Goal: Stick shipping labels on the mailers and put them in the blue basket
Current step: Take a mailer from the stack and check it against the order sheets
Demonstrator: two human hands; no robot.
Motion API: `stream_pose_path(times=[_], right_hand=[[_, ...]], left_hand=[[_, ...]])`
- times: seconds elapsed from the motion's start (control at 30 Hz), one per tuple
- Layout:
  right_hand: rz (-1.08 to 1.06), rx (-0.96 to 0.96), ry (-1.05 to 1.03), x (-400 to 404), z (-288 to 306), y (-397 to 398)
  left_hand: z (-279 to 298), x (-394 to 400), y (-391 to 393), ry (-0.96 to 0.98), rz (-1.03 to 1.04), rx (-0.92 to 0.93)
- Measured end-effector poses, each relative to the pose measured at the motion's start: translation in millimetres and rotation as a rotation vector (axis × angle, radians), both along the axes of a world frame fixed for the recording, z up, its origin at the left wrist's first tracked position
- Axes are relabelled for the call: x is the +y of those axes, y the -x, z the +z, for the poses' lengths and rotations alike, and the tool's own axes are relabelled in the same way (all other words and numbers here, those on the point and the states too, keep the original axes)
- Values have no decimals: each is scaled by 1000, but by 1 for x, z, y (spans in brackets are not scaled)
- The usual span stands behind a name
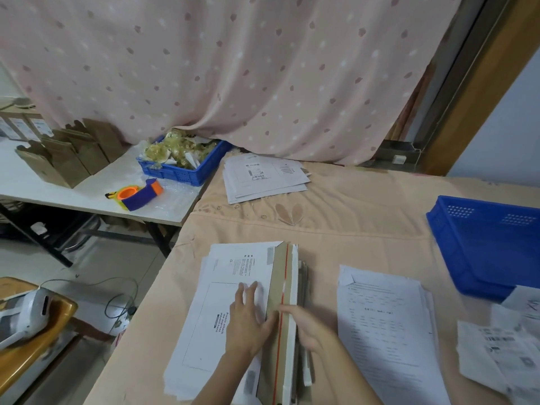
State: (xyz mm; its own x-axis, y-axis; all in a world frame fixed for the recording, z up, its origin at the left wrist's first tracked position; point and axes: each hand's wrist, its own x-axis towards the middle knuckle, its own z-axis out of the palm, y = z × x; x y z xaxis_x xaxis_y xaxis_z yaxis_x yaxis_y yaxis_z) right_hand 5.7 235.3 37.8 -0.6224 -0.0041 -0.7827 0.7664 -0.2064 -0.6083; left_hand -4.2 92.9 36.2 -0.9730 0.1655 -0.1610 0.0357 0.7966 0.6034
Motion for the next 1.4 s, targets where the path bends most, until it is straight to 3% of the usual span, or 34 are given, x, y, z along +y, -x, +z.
stream_pose_path(times=[0.13,0.33,0.5,0.6,0.77,1.07,1.4], right_hand=[[-17,23,-36,-2,-2,4],[-83,35,8,2,-12,11],[-105,52,21,4,-21,17],[-90,31,101,3,-19,16],[113,-107,206,10,-28,2],[53,-136,318,15,-10,-2],[107,-115,409,13,19,-12]], left_hand=[[0,-1,4,235,-20,24],[1,1,8,158,-54,-66],[6,6,20,268,-117,-10],[12,13,21,204,-86,77],[17,9,23,147,57,177],[30,6,19,174,122,427],[26,1,22,64,208,347]])
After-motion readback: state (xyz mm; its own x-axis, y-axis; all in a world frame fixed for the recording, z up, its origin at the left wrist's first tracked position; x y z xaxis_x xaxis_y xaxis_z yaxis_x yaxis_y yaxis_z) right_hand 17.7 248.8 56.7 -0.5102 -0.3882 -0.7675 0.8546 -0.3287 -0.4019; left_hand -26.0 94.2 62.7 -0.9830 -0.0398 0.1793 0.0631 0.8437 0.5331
